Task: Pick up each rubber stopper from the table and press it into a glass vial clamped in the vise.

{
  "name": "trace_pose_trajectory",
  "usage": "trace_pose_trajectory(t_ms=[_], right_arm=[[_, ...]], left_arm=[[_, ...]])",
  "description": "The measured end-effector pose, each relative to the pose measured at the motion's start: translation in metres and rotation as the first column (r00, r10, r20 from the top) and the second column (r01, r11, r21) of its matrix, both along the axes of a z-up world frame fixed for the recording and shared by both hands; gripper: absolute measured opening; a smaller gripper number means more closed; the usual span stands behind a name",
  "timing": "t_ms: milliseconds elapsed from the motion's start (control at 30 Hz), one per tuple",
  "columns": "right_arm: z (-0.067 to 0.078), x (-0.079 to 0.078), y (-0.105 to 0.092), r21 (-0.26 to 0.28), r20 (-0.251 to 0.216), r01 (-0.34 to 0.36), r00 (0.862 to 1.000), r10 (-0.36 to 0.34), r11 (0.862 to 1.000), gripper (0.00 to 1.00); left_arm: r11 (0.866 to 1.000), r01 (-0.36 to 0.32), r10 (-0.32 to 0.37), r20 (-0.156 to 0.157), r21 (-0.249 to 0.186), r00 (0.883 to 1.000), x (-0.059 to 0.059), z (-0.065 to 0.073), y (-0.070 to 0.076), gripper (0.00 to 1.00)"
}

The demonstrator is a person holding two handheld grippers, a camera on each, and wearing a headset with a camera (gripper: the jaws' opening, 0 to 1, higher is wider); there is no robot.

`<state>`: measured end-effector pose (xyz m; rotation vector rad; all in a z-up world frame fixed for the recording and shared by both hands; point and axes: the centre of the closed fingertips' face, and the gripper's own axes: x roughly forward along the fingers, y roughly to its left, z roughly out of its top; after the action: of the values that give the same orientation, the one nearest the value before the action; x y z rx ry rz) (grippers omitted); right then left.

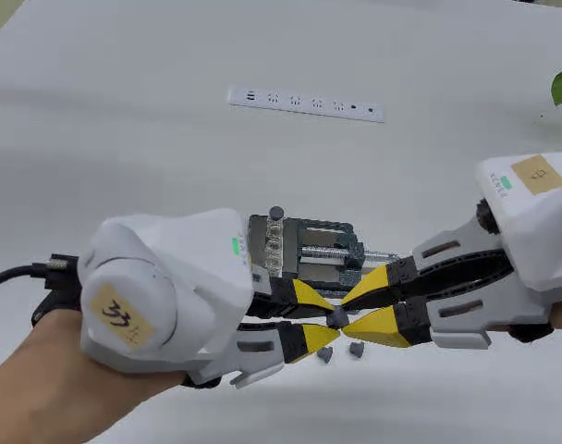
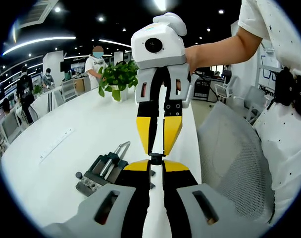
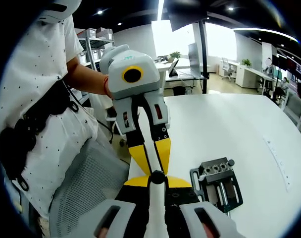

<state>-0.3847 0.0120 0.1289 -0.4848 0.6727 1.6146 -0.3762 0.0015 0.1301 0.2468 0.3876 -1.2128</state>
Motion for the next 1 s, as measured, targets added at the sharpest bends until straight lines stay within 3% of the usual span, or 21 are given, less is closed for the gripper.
trace_pose_trajectory(t_ms=[567, 733, 1000], right_arm=[[0.004, 0.014, 0.017, -0.024, -0.002, -0.004, 1.0, 0.004, 1.0, 0.05], [0.008, 0.026, 0.021, -0.035, 0.017, 0.004, 1.0, -0.004, 0.999, 0.05], [0.008, 0.055, 0.03, -0.086, 0.056, 0.049, 0.997, -0.045, 0.995, 0.05]], left_arm=[[0.996, -0.069, 0.07, 0.017, -0.063, 0.997, 0.004, 0.003, 0.021, 0.15], [0.99, -0.119, 0.12, 0.013, -0.078, 0.993, 0.009, 0.001, 0.036, 0.19], [0.972, -0.217, 0.218, 0.003, -0.09, 0.976, 0.02, -0.008, 0.071, 0.29]])
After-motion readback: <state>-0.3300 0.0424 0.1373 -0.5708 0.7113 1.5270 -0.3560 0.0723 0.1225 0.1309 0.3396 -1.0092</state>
